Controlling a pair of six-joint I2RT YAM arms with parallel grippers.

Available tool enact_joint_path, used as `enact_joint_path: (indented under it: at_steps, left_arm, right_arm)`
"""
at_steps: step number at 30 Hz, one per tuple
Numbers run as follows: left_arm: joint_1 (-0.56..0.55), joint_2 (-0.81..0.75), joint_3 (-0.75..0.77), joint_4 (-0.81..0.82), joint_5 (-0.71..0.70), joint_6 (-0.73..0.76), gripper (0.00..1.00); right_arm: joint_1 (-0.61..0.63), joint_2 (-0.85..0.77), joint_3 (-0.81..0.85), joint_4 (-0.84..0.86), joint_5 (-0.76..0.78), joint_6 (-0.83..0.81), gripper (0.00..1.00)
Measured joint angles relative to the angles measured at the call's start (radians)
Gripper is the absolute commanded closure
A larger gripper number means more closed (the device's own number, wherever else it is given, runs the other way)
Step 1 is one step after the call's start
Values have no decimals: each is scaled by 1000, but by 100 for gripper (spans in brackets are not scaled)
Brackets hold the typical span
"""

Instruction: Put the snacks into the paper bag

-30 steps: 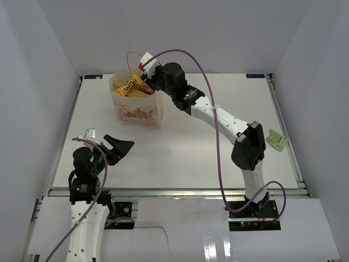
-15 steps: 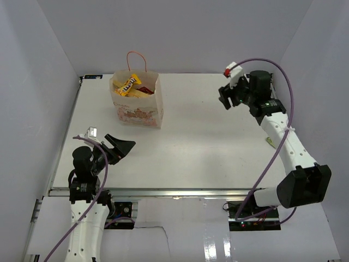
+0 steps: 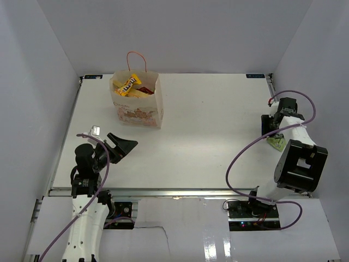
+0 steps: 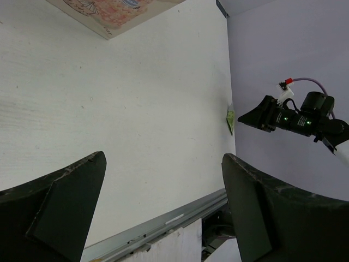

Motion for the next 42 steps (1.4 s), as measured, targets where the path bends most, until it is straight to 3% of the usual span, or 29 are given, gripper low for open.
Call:
enact_joint_path:
  at_steps: [6,15,18,22,24,27,33,42]
  left_arm:
    - [0,7,-11,19,12,-23,2]
    - [0,-14,-31,29,22,-50,2]
    - [0,-14,-36,31,25,-56,2]
    - [0,-18,-45,31,32,-61,2]
    - [0,-18,-46,31,35,-61,2]
    - [0,-18,-46,32,39,-61,2]
    - [0,-24,-47,34,41,-61,2]
    - [0,-26,-69,56,50,-72,2]
  right_arm:
    - [5,94,5,61,161,170,36]
    - [3,232,44,98,195,303,41]
    - [2,234,39,118,191,311,52]
    - [-6,233,26,152,173,303,79]
    - [-10,231,20,171,159,295,84]
    - [-19,223,11,191,126,271,92]
    - [-21,187,-28,217,-18,180,92]
    - [-9,40,-116,140,-386,-39,92]
